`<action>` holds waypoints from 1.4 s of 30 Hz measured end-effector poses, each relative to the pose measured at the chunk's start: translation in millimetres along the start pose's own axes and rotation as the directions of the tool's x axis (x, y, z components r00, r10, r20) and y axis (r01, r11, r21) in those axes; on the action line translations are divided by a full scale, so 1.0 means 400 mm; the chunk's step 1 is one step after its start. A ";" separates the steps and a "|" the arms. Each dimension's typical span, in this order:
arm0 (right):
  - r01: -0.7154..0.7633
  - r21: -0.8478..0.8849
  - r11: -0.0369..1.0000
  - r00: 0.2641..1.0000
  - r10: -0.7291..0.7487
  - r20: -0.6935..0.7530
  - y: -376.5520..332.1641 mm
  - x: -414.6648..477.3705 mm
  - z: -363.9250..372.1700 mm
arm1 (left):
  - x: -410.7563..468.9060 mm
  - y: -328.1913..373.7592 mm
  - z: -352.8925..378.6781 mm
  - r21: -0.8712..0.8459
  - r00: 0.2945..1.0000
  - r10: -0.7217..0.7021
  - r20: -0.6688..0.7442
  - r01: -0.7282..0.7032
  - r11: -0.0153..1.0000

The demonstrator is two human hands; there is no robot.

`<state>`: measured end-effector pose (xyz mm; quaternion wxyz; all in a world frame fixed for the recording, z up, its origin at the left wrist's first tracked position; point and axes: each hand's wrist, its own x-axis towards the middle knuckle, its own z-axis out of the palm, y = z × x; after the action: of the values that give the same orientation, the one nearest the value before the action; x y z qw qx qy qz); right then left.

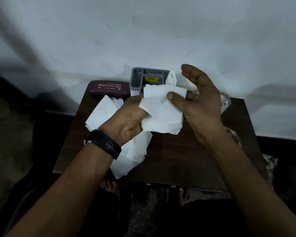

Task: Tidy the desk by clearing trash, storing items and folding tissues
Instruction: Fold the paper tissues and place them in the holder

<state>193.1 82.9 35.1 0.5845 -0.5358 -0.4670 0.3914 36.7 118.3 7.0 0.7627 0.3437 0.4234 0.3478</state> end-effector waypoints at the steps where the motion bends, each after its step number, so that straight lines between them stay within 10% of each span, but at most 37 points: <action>1: 0.023 -0.034 0.999 1.000 -0.022 0.003 0.005 0.001 0.001 | -0.001 0.003 0.002 0.002 0.999 0.003 -0.046 -0.003 1.000; 14: 0.074 -0.083 0.994 0.995 -0.067 0.079 0.016 0.008 -0.014 | -0.014 0.042 0.006 -0.347 0.993 -0.120 0.018 0.118 0.930; 23: 0.118 -0.305 0.945 0.992 -0.101 0.069 0.043 0.022 -0.026 | -0.003 0.013 0.007 0.078 0.997 0.028 -0.069 -0.023 0.997; 26: -0.115 -0.178 0.977 0.993 0.113 -0.017 0.031 0.020 -0.033 | -0.002 0.019 0.004 0.040 0.994 0.082 -0.068 -0.079 0.996; 30: -0.396 0.038 0.918 0.893 0.375 0.249 0.027 0.009 -0.057 | -0.007 0.024 -0.001 0.104 0.988 0.135 -0.069 -0.128 0.986; 42: -0.250 0.006 0.968 0.965 0.249 0.081 0.042 0.020 -0.077 | -0.015 0.040 -0.003 0.229 0.987 0.150 -0.065 -0.132 0.964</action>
<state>225.6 84.5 19.5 0.5158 -0.5694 -0.4156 0.4869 29.3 122.2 22.0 0.6744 0.4422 0.4652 0.3651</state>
